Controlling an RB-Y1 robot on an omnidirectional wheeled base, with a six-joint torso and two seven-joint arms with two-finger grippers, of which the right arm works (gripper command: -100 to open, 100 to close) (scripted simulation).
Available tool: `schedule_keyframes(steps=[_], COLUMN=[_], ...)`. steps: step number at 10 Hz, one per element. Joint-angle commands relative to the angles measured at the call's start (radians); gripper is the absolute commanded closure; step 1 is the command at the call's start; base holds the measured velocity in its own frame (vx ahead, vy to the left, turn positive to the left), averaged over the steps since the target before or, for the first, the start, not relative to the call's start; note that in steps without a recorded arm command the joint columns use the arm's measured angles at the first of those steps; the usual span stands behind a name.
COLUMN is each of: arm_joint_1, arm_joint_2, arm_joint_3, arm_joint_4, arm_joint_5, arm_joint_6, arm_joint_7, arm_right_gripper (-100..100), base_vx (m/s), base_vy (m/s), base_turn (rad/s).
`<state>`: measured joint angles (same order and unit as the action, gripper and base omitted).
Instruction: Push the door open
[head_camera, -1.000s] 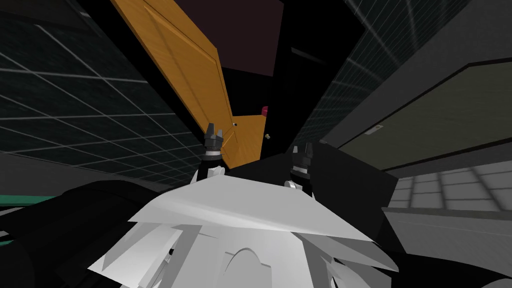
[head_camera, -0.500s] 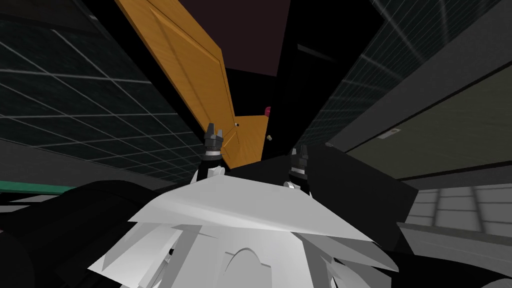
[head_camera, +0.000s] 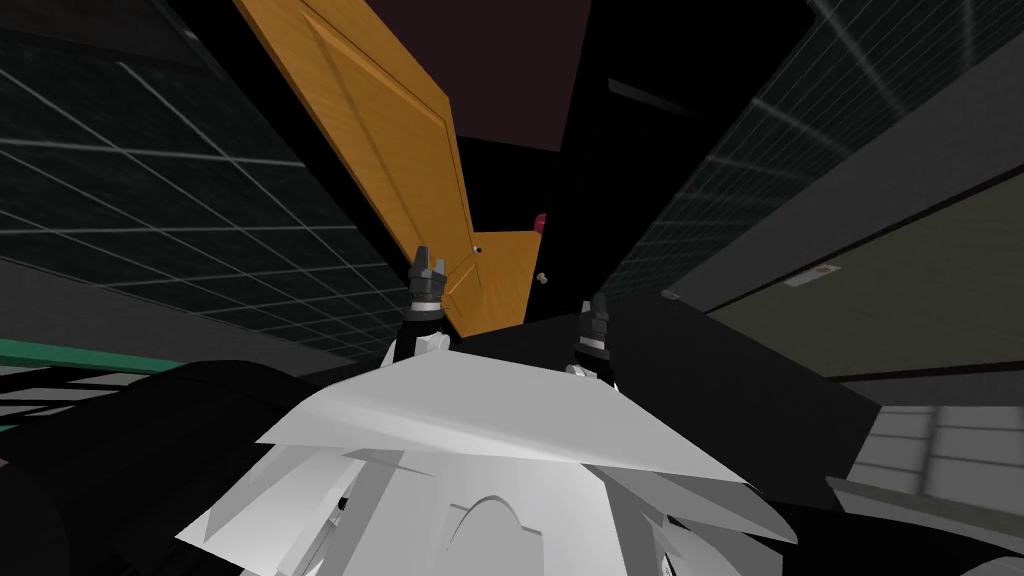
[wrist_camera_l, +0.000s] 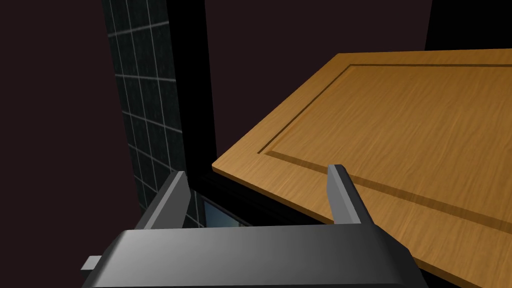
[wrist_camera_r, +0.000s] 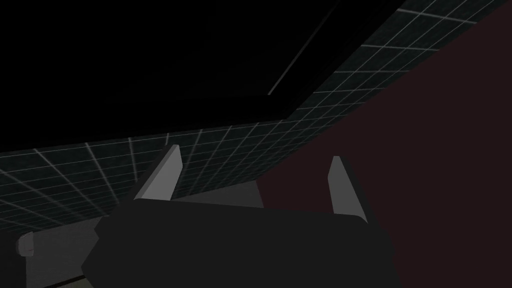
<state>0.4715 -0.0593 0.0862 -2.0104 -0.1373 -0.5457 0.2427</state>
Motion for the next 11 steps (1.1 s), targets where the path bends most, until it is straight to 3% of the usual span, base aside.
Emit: schedule_keyframes(steps=[1, 6, 8, 9, 11], arm_joint_1=[0.001, -0.003, -0.005, -0.005, -0.008], arm_joint_2=[-0.005, -0.016, -0.023, -0.023, -0.03], arm_joint_3=[0.003, 0.009, 0.013, 0.013, 0.017], arm_joint_4=[0.026, 0.094, 0.142, 0.142, 0.192], arm_joint_5=[-0.004, -0.016, -0.025, -0.025, -0.034], arm_joint_6=[-0.011, -0.034, -0.05, -0.05, -0.068], arm_joint_7=[0.047, 0.162, 0.229, 0.241, 0.306], arm_right_gripper=[-100, -100, -100, -100, -100], base_vx=[0.042, 0.061, 0.055, 0.054, 0.06], base_vy=[-0.025, -0.035, -0.034, -0.035, -0.044], base_turn=[0.08, 0.105, 0.119, 0.069, 0.116])
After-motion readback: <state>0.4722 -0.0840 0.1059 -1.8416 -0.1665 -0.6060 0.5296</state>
